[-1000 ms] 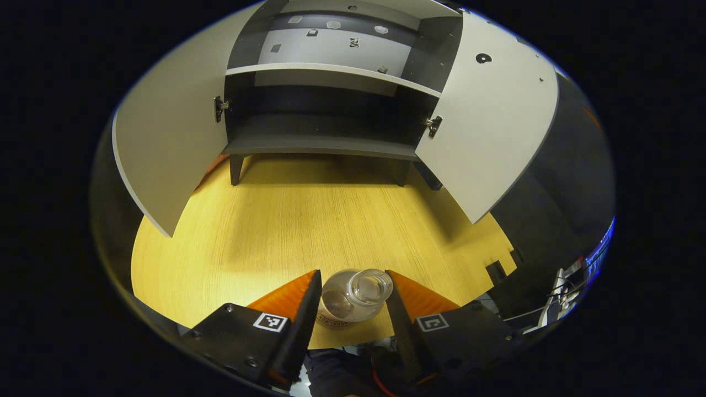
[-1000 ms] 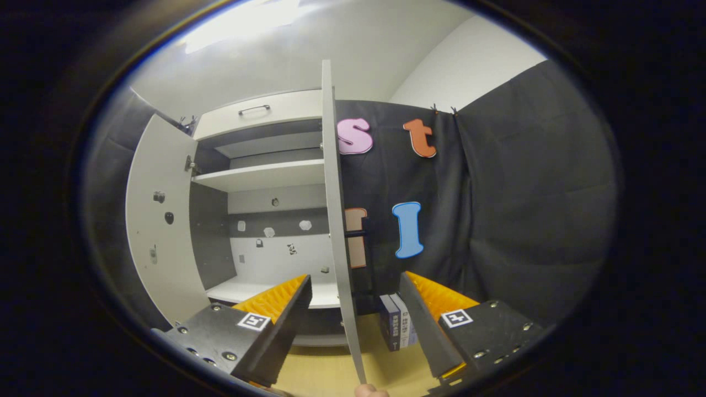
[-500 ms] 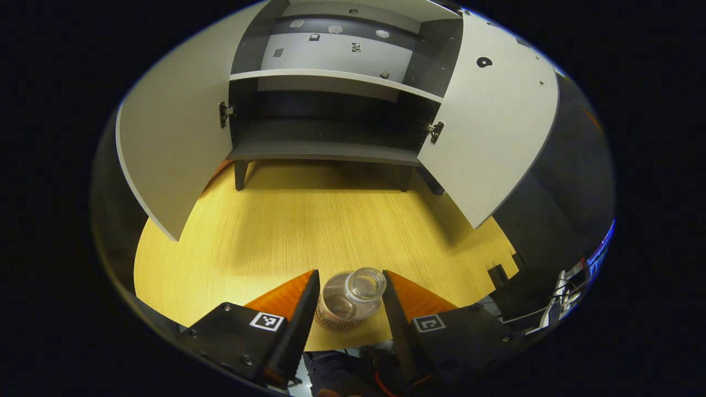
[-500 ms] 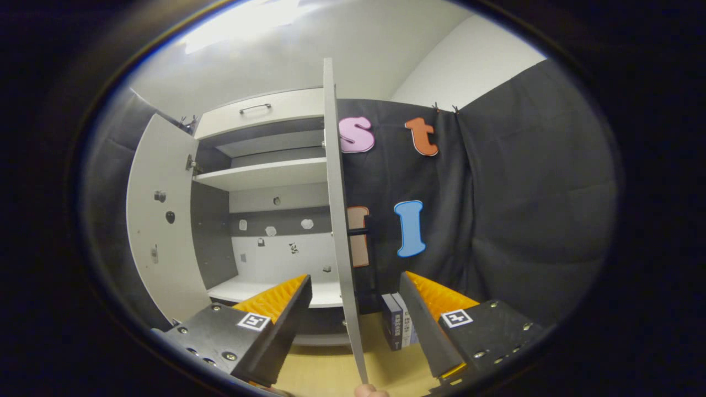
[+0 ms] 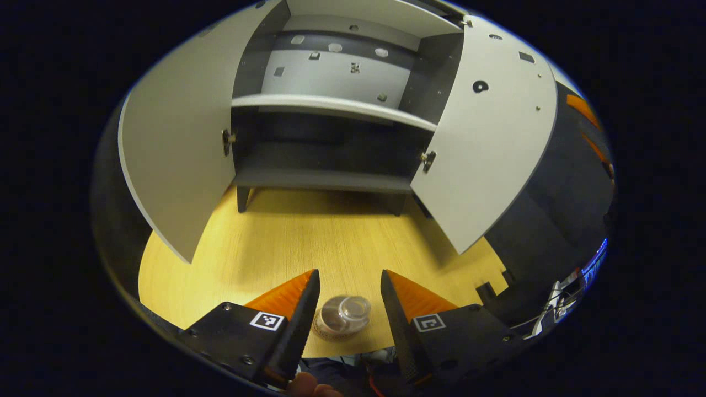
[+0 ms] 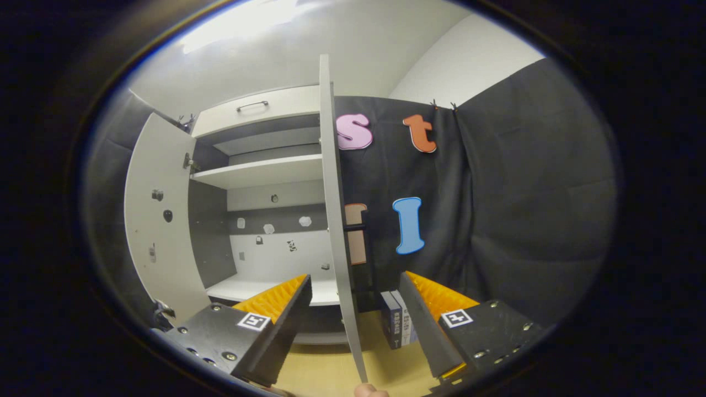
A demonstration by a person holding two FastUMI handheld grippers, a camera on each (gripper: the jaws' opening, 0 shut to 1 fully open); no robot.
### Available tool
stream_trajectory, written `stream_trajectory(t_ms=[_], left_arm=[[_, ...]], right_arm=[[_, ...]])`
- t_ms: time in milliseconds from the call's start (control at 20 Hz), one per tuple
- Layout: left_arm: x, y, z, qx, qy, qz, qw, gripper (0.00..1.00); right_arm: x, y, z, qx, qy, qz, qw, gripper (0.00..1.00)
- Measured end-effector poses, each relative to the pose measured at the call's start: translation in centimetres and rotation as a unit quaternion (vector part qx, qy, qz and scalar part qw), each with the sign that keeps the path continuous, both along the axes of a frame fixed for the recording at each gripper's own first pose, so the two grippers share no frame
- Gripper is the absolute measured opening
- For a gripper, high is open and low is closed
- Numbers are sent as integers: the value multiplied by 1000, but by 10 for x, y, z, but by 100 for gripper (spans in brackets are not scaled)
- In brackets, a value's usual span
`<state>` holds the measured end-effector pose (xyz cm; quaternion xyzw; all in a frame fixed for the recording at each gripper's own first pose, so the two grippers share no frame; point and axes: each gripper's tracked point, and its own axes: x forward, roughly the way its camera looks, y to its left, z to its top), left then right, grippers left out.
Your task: Grasp the bottle in the cabinet with the left hand and place it on the coaster, then close the right door with the right hand and the left door with the left hand.
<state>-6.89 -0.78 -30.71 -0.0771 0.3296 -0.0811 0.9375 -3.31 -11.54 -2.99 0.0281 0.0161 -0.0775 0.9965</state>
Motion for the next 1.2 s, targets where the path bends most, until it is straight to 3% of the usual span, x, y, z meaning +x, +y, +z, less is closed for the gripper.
stream_trajectory(t_ms=[200, 450, 600, 650, 750, 800, 900, 950, 1000, 1050, 1200], left_arm=[[44, 14, 80, 22, -98, 17, 995, 70], [84, 41, 177, 55, -203, 57, 976, 70], [88, 50, 210, 52, -217, 78, 972, 77], [89, 53, 217, 45, -221, 87, 970, 84], [85, 61, 226, 37, -225, 107, 968, 84], [82, 66, 227, 39, -225, 115, 967, 90], [79, 73, 230, 47, -229, 121, 965, 88], [76, 76, 230, 53, -232, 124, 963, 95], [73, 79, 229, 60, -231, 127, 963, 89], [72, 84, 228, 66, -231, 132, 962, 95], [69, 84, 225, 59, -224, 138, 963, 95]], right_arm=[[3, -2, 1, -3, 0, 1, 1000, 96], [8, -25, 8, -11, -8, -26, 1000, 97], [14, -45, 12, -21, -13, -51, 998, 97], [17, -53, 13, -25, -13, -62, 998, 97], [28, -65, 15, -30, -16, -74, 997, 97], [32, -65, 15, -31, -17, -74, 997, 95], [41, -58, 14, -33, -16, -61, 997, 97], [44, -53, 14, -35, -17, -54, 998, 97], [44, -54, 14, -39, -19, -55, 998, 94], [45, -52, 17, -44, -22, -52, 997, 94], [43, -34, 18, -56, -23, -27, 998, 96]])
